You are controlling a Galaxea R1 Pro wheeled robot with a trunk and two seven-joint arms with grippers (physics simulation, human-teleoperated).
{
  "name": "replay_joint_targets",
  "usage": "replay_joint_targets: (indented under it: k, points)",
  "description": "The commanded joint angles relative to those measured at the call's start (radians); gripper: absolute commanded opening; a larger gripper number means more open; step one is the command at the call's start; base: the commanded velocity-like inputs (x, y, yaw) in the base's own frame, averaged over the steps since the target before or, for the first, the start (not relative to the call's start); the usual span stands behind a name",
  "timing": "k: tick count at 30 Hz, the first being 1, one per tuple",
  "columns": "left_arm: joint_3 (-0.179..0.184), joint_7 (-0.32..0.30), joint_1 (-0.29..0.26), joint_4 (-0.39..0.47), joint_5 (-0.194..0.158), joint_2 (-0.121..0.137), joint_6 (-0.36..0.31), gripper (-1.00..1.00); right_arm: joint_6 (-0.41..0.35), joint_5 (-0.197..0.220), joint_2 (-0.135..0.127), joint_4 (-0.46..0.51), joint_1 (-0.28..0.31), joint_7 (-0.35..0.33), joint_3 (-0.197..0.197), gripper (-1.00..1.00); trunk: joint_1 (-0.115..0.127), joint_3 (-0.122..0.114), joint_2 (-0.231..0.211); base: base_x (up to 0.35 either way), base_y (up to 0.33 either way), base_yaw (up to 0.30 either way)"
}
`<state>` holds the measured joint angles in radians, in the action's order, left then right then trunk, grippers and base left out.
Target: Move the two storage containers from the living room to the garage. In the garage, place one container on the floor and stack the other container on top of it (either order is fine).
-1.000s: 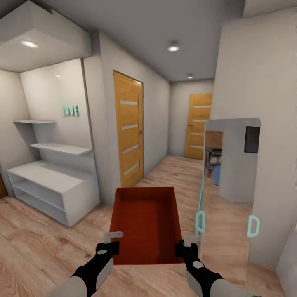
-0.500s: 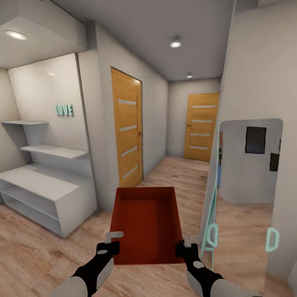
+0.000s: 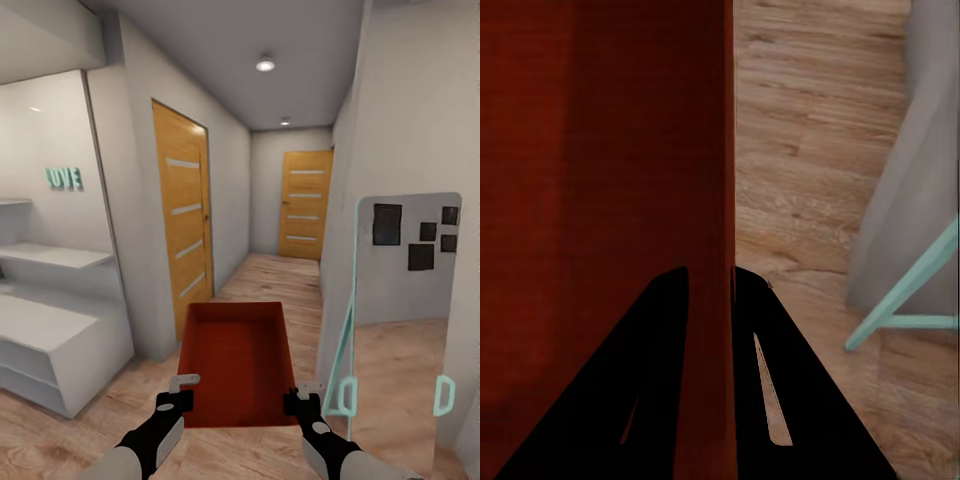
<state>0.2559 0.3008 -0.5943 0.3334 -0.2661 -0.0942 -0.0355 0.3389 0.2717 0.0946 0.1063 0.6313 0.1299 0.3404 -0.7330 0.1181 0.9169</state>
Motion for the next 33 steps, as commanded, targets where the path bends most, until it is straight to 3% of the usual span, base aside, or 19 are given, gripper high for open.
replay_joint_targets:
  k: [1, 7, 26, 33]
  points:
    - [-0.024, 0.008, -0.001, 0.004, -0.01, 0.013, -0.004, -1.0, 0.002, -0.002, -0.002, 0.001, 0.001, -0.003, -0.011, -1.0, -0.001, 0.002, 0.001, 0.317, 0.181, -0.247]
    - [-0.024, 0.008, -0.001, 0.004, -0.01, 0.013, -0.004, -1.0, 0.002, -0.002, -0.002, 0.001, 0.001, -0.002, -0.011, -1.0, -0.001, 0.002, 0.001, 0.317, 0.181, -0.153]
    - [-0.024, 0.008, -0.001, 0.005, -0.01, 0.013, -0.004, -1.0, 0.002, -0.002, -0.001, 0.001, 0.001, -0.002, -0.011, -1.0, -0.001, 0.002, 0.001, 0.317, 0.181, -0.005]
    - [-0.024, 0.008, -0.001, 0.004, -0.01, 0.013, -0.004, -1.0, 0.002, -0.002, -0.001, 0.001, 0.001, -0.001, -0.011, -1.0, -0.001, 0.002, 0.001, 0.317, 0.181, -0.182]
